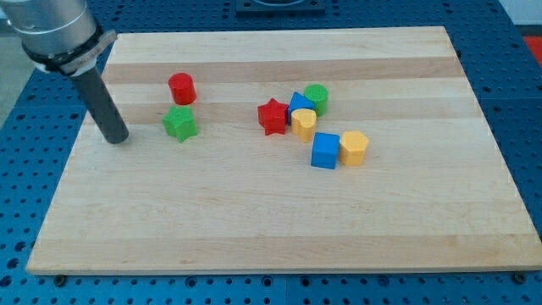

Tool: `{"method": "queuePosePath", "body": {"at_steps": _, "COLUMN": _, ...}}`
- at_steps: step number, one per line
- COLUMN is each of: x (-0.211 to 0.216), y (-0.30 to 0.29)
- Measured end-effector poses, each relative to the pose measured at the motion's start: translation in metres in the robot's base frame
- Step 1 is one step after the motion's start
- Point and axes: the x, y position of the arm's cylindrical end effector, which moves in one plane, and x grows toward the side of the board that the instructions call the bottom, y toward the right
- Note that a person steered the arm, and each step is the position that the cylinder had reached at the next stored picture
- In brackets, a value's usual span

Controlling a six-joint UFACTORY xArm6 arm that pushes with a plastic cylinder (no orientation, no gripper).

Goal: Move the green star into the yellow heart

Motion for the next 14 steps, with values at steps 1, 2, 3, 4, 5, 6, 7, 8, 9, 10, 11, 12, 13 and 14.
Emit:
{"method": "queuePosePath", "body": {"at_steps": 1, "x": -0.017, "y": 0.01}}
{"method": "queuePosePath", "body": {"at_steps": 2, "x": -0.018, "y": 0.043}}
{"method": "queuePosePath", "body": {"at_steps": 3, "x": -0.01, "y": 0.087}}
{"method": "queuePosePath", "body": {"at_steps": 4, "x": -0.003, "y": 0.129}}
{"method": "queuePosePath", "body": {"at_steps": 5, "x": -0.003, "y": 0.161}}
{"method": "queuePosePath", "body": {"at_steps": 6, "x": 0.001, "y": 0.17}}
{"method": "queuePosePath", "body": {"at_steps": 7, "x": 0.002, "y": 0.17}}
{"method": "queuePosePath", "body": {"at_steps": 8, "x": 0.002, "y": 0.17}}
{"method": "queuePosePath", "body": {"at_steps": 9, "x": 0.003, "y": 0.171}}
{"method": "queuePosePath", "body": {"at_steps": 10, "x": 0.004, "y": 0.164}}
{"method": "queuePosePath", "body": {"at_steps": 11, "x": 0.004, "y": 0.149}}
{"method": "queuePosePath", "body": {"at_steps": 12, "x": 0.004, "y": 0.149}}
{"method": "queuePosePath", "body": {"at_steps": 13, "x": 0.004, "y": 0.15}}
{"method": "queuePosePath", "body": {"at_steps": 14, "x": 0.006, "y": 0.163}}
